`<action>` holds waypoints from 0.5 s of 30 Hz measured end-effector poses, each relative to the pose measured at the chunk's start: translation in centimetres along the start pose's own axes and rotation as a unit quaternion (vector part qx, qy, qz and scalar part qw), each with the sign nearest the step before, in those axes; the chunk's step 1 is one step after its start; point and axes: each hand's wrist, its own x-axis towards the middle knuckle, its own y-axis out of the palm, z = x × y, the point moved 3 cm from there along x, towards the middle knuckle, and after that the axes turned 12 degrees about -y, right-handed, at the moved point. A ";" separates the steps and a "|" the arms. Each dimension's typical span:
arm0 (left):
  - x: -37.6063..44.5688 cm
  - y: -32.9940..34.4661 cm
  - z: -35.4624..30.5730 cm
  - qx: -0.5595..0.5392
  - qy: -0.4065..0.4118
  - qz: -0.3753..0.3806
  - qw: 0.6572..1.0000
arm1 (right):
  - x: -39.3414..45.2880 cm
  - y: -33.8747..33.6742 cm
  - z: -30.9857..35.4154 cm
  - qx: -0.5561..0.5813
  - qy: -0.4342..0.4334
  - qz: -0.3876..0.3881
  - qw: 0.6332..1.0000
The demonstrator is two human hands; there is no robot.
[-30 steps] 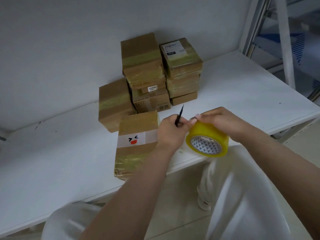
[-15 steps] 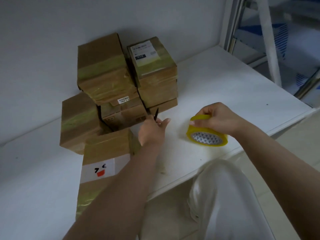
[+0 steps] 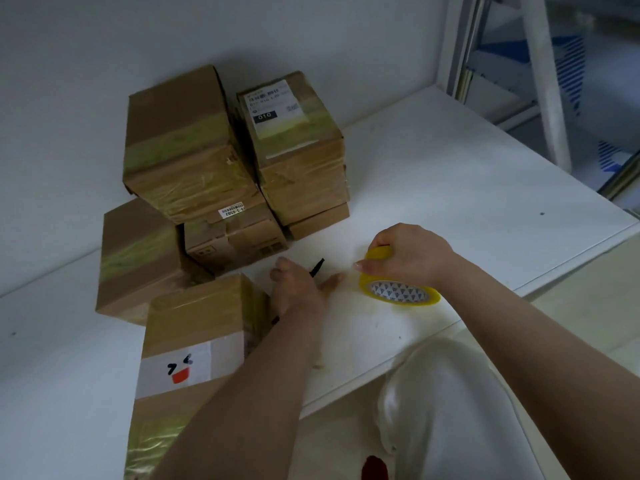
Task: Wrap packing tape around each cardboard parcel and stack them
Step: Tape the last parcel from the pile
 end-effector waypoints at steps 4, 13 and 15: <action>-0.7 -0.4 -0.5 -0.010 0.022 0.007 1.000 | -0.5 0.0 0.3 -0.028 -0.002 -0.024 0.999; -3.3 -4.6 3.7 -0.185 0.006 0.027 0.982 | -2.2 -0.1 2.2 -0.125 0.032 -0.017 0.991; -4.1 -4.8 3.1 -0.195 0.039 0.060 0.978 | -2.5 0.0 2.8 -0.146 0.039 -0.022 0.988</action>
